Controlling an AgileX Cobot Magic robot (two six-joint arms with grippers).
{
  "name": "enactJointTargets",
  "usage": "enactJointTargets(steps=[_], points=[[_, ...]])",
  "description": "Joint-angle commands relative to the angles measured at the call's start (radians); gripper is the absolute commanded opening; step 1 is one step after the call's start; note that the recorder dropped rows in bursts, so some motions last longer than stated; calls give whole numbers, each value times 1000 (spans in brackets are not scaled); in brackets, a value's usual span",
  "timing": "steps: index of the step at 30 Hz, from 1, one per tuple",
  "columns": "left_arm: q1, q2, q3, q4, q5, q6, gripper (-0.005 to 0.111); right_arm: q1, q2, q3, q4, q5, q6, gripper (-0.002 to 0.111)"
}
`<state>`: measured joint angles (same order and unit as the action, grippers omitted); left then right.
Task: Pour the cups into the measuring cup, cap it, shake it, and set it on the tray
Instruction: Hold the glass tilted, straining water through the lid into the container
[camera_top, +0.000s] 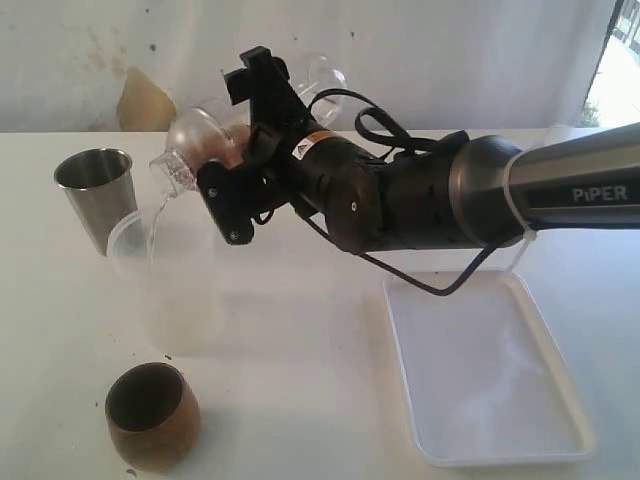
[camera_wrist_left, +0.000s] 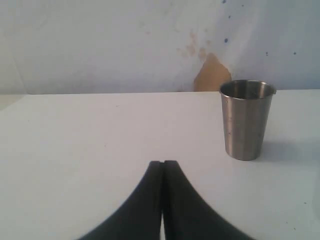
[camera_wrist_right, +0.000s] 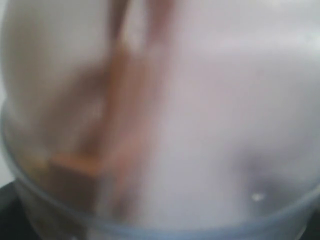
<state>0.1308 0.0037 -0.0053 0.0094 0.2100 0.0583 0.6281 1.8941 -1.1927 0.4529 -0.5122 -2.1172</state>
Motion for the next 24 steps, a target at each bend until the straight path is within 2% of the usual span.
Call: enactJointTargets(steps=[1, 15, 24], points=[[-4, -4, 5, -2, -8, 0, 0, 2, -16, -16, -28, -121, -14, 0], [-4, -4, 5, -2, -8, 0, 0, 0, -16, -16, -33, -124, -14, 0], [-4, -4, 5, -2, -8, 0, 0, 0, -16, -16, 53, -124, -14, 0]])
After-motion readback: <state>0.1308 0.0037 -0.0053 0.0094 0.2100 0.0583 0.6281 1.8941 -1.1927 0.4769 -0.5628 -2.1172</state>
